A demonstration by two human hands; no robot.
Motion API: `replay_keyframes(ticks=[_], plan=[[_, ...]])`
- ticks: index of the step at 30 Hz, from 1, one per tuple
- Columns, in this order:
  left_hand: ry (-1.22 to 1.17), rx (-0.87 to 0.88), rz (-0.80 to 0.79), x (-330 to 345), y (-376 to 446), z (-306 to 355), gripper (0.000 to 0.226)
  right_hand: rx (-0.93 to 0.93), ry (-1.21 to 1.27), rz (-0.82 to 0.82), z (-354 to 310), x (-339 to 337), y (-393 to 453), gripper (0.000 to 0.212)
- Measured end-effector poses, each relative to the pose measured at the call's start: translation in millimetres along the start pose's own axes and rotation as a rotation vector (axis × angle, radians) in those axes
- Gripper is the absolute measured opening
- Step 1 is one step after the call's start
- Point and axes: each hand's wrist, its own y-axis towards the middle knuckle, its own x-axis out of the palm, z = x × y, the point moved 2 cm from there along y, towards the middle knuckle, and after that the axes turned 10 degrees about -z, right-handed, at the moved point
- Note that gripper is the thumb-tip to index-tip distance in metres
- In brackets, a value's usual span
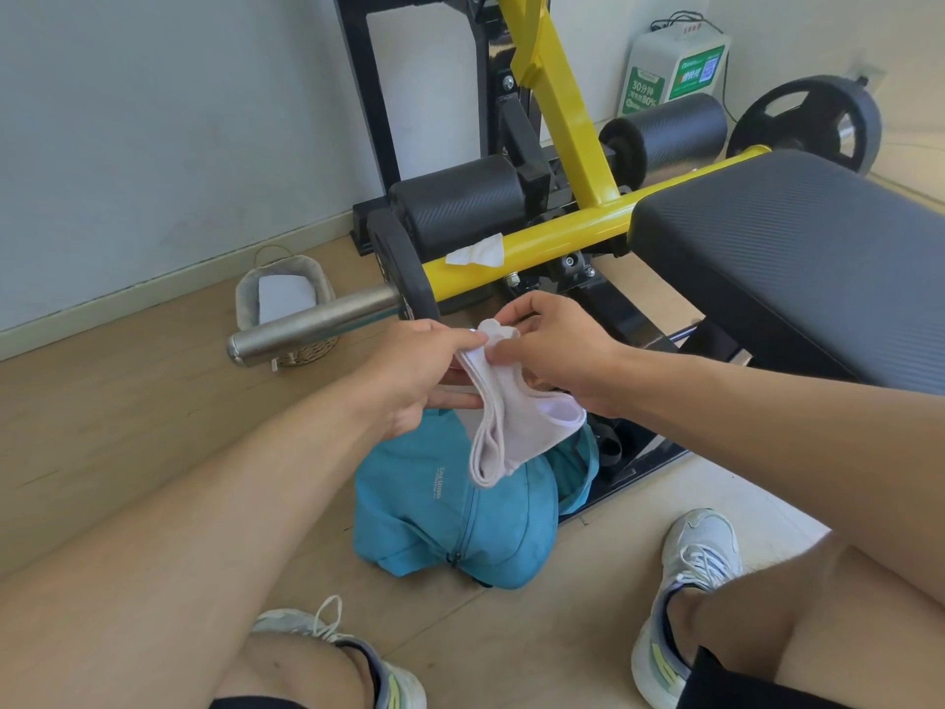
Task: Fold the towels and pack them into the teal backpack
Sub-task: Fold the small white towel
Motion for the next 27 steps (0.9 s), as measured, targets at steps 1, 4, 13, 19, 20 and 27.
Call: replay_keyframes(ticks=[1,4,13,19,20,27], plan=[[-0.015,-0.005,-0.011,0,-1,0,0.021,-0.008,-0.004,-0.019,-1,1,-1,0.037],[-0.059,-0.024,-0.035,-2,-2,-1,0.02,-0.054,-0.031,-0.082,-4,2,-5,0.053],[-0.027,-0.061,-0.057,-16,-10,10,0.033,-0.2,-0.303,-0.078,-9,-2,-11,0.066],[0.913,0.098,-0.142,-31,-13,8,0.057,-0.308,-0.381,-0.162,-16,-5,-16,0.053],[0.889,0.12,-0.145,-32,-11,7,0.05,-0.334,-0.388,-0.168,-17,-6,-16,0.052],[0.556,0.129,-0.395,-37,-12,4,0.038,-0.265,-0.727,-0.428,-2,-13,-13,0.057]])
